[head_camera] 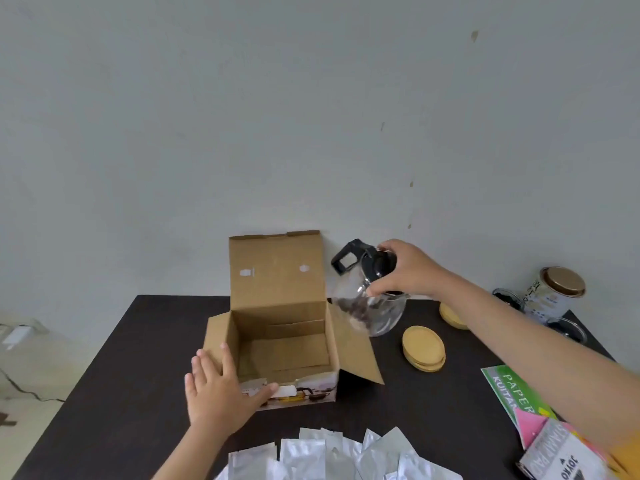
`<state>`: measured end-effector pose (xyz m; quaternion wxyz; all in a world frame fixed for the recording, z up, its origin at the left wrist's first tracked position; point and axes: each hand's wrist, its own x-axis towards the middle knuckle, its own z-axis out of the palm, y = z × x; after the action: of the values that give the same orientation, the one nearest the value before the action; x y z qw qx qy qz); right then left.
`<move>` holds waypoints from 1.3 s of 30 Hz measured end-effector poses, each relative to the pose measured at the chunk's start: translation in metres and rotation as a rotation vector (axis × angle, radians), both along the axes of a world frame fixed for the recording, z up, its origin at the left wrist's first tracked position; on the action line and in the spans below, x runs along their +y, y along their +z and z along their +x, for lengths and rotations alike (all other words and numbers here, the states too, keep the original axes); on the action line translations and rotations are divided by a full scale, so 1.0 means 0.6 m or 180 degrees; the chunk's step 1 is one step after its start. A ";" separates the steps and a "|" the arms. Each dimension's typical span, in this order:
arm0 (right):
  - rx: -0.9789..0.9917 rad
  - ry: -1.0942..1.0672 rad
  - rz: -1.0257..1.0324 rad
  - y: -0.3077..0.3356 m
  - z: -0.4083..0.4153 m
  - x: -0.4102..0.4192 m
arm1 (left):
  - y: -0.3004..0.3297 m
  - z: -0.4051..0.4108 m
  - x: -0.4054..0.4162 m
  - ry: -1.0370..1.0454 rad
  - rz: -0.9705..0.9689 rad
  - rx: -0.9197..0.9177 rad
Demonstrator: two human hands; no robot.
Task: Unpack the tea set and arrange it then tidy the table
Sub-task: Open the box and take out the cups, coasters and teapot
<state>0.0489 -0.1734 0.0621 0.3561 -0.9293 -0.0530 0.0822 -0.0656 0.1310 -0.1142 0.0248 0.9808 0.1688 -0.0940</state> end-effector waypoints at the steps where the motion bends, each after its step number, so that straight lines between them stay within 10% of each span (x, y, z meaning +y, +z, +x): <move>1: 0.0006 -0.0070 -0.0070 -0.005 0.008 -0.011 | 0.004 0.001 0.016 0.0004 -0.0002 0.0022; 33: 0.0026 -0.0338 -0.0691 -0.255 0.113 -0.014 | 0.008 0.049 0.075 0.0175 -0.0364 0.0323; 39: -0.0567 -0.0918 0.0758 -0.266 -0.075 0.095 | 0.003 0.046 0.073 0.0303 -0.0488 0.0117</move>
<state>0.0040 -0.1164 -0.0976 0.4655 -0.8822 0.0400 -0.0590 -0.0377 0.1746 -0.1122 0.1011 0.9651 0.2079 -0.1233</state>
